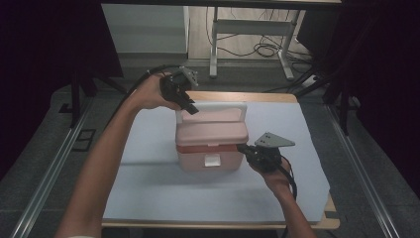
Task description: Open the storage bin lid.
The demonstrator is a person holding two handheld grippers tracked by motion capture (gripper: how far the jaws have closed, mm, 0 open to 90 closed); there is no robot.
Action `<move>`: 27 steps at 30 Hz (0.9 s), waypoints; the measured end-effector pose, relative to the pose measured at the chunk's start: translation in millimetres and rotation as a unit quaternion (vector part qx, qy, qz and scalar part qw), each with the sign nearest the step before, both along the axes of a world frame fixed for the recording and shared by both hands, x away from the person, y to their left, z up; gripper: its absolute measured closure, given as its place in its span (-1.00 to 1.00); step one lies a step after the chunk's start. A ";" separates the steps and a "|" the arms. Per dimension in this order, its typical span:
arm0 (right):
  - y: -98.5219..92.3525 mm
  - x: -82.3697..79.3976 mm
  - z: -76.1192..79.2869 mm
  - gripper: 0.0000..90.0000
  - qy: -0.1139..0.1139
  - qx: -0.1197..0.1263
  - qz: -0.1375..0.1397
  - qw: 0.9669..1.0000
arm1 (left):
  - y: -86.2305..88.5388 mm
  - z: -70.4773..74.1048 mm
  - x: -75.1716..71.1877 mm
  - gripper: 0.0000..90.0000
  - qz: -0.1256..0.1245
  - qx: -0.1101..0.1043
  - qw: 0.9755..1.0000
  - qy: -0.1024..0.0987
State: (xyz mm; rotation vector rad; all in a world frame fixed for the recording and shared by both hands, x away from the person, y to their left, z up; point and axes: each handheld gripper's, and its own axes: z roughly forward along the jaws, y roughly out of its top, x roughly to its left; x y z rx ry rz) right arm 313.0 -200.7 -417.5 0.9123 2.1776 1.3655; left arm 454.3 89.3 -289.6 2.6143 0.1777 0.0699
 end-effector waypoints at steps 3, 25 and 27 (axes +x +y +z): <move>2.4 -0.2 -1.0 0.99 -0.006 -0.006 -0.002 1.000 | 0.6 -0.7 -0.3 0.75 0.002 -0.001 1.000 -0.001; 4.0 -1.0 -0.2 0.99 -0.010 -0.008 -0.005 1.000 | 49.2 13.4 -18.6 0.02 0.097 -0.063 0.992 -0.060; 3.8 -0.9 -0.1 0.99 -0.010 -0.008 -0.005 1.000 | 55.7 11.8 -21.7 0.01 0.101 -0.070 0.991 -0.056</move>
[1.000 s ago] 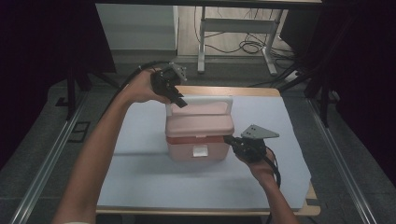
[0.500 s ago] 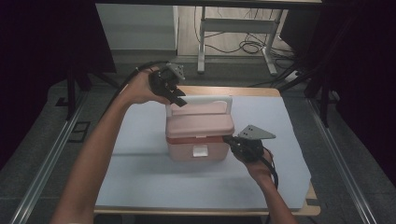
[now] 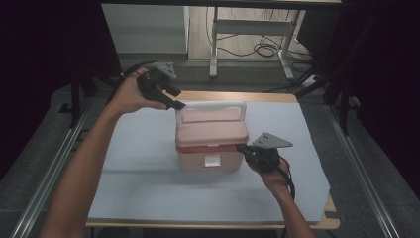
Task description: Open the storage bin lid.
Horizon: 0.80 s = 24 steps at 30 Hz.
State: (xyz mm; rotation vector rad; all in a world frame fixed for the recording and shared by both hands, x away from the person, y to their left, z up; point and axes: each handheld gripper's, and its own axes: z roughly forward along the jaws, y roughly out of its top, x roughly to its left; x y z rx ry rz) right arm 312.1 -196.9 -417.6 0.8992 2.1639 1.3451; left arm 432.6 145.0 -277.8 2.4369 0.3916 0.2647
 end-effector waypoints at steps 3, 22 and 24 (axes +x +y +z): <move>0.2 0.3 0.5 0.99 -0.001 0.000 0.001 1.000 | 13.5 -4.2 -5.9 0.01 0.009 -0.016 1.000 0.003; -0.5 0.3 2.9 0.99 0.004 -0.003 -0.001 1.000 | 49.5 -67.8 -40.9 0.05 0.040 -0.059 0.997 0.032; -0.5 0.5 2.6 0.99 0.004 -0.004 -0.001 1.000 | 49.3 -76.5 -43.2 0.06 0.042 -0.061 0.997 0.032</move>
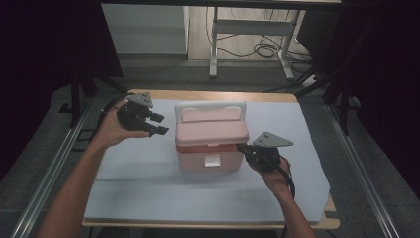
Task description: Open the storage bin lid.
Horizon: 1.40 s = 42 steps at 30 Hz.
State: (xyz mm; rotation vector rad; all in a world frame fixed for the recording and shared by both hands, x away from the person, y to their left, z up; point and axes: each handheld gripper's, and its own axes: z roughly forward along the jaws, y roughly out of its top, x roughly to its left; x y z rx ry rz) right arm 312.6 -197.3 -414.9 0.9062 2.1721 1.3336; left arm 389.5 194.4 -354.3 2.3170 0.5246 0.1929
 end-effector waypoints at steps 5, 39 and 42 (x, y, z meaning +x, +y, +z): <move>0.3 0.1 -0.2 0.99 0.001 0.000 0.001 1.000 | 0.5 -20.1 -5.9 0.09 0.006 -0.014 1.000 0.007; 1.7 -1.0 0.1 0.99 0.003 -0.004 0.002 1.000 | -14.5 -65.2 -71.0 1.00 0.008 -0.059 0.998 -0.010; 1.7 -0.8 -0.1 0.99 0.003 -0.004 0.001 1.000 | -19.3 -64.2 -74.7 1.00 0.006 -0.055 0.998 -0.015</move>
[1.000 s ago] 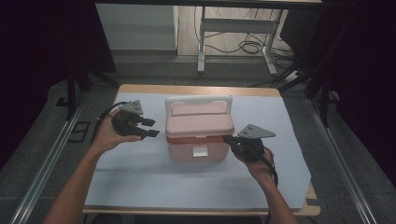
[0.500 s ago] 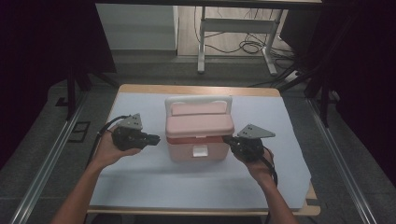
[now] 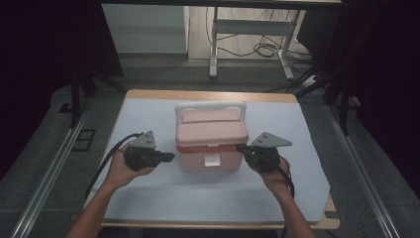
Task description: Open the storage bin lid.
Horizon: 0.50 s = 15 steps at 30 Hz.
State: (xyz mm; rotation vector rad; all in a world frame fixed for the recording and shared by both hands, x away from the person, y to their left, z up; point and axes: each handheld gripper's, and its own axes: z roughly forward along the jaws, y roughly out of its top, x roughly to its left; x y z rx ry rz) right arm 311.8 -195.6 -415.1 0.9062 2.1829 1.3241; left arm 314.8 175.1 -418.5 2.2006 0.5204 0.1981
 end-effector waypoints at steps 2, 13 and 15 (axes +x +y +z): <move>0.1 -0.1 0.1 0.99 0.000 0.000 0.000 1.000 | -4.1 1.8 -2.4 1.00 -0.001 0.002 1.000 -0.005; 0.7 -0.2 -0.4 0.99 -0.001 -0.001 0.000 1.000 | -41.0 14.6 -15.6 1.00 -0.026 0.014 0.999 -0.030; 1.0 -0.2 -0.6 0.99 0.000 0.000 0.001 1.000 | -46.1 13.2 -14.7 1.00 -0.028 0.011 0.999 -0.029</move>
